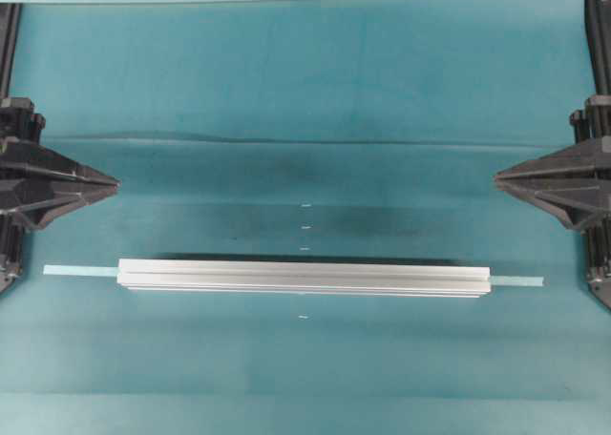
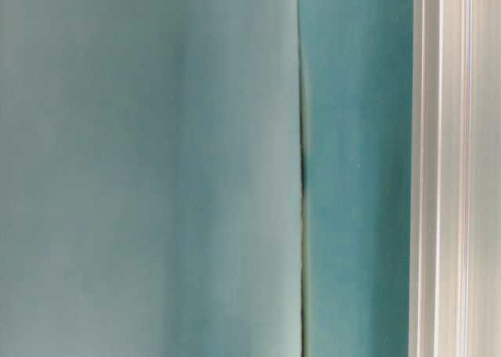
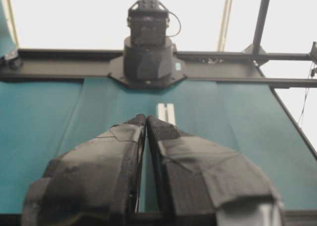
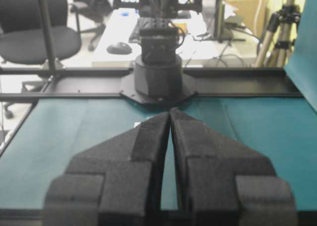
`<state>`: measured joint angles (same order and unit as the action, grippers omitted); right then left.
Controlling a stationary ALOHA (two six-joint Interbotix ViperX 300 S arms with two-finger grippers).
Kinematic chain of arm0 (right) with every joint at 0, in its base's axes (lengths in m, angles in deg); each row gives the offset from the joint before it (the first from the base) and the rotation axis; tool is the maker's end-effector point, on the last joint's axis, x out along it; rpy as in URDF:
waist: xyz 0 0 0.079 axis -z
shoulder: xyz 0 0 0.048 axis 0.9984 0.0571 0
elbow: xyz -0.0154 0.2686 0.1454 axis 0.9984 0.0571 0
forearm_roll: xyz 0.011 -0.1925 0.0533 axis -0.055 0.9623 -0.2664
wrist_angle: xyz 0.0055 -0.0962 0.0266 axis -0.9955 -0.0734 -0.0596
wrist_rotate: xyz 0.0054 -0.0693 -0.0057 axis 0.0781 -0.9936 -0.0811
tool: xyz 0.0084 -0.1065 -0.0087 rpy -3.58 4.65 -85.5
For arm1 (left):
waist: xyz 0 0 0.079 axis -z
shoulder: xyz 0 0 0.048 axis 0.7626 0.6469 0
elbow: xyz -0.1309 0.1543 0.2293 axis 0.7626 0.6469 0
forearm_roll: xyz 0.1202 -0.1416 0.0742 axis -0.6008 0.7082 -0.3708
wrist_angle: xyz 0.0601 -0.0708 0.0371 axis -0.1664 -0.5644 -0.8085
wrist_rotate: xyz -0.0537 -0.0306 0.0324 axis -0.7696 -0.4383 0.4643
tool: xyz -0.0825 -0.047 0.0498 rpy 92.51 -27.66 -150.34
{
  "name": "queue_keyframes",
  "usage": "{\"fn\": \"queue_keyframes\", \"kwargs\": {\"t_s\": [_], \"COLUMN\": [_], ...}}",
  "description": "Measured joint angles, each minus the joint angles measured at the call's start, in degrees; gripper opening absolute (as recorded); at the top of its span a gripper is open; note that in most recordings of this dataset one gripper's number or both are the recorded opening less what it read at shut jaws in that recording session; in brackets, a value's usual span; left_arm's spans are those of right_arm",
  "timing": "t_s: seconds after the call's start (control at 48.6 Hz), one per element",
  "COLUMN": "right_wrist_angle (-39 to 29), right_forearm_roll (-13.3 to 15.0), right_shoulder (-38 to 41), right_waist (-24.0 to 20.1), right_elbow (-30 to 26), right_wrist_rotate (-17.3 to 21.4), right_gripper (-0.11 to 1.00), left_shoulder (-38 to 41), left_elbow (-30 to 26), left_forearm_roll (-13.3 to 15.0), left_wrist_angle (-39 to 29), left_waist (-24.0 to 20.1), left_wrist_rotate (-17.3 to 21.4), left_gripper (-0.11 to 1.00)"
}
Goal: Lift the metal rail with both hands and move it towards you.
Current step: 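Move both grippers inward toward the two ends of the silver rail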
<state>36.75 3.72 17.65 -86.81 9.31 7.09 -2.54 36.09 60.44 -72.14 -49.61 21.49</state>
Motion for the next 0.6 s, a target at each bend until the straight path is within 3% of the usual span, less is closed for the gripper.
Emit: {"fn": "queue_keyframes", "kwargs": {"t_s": [0.041, 0.103, 0.185, 0.349, 0.596], "right_wrist_angle": [-0.18, -1.76, -7.38, -26.02, -48.52], "right_forearm_roll": [-0.53, -2.81, -5.62, -6.77, -7.82], "right_shoulder": [0.0, -0.09, 0.0, 1.14, 10.2], "right_waist": [-0.09, -0.18, -0.18, 0.44, 1.76], "right_elbow": [-0.18, -1.05, -2.81, -8.26, -17.31], "right_wrist_rotate": [0.44, 1.93, 3.96, 5.63, 13.36], "right_gripper": [0.12, 0.02, -0.04, -0.04, -0.04], "left_shoulder": [0.18, 1.67, 3.16, 4.75, 9.76], "left_elbow": [-0.35, -2.46, -5.36, -11.51, -17.93], "left_forearm_roll": [-0.09, -0.18, -0.44, -0.62, -0.62], "left_wrist_angle": [-0.88, -5.71, -12.74, -25.93, -37.97], "left_waist": [0.0, -0.09, -0.09, -0.09, 0.09], "left_wrist_rotate": [-0.44, -3.08, -4.83, -6.15, -6.06], "left_gripper": [0.13, 0.02, -0.05, -0.06, -0.06]}}
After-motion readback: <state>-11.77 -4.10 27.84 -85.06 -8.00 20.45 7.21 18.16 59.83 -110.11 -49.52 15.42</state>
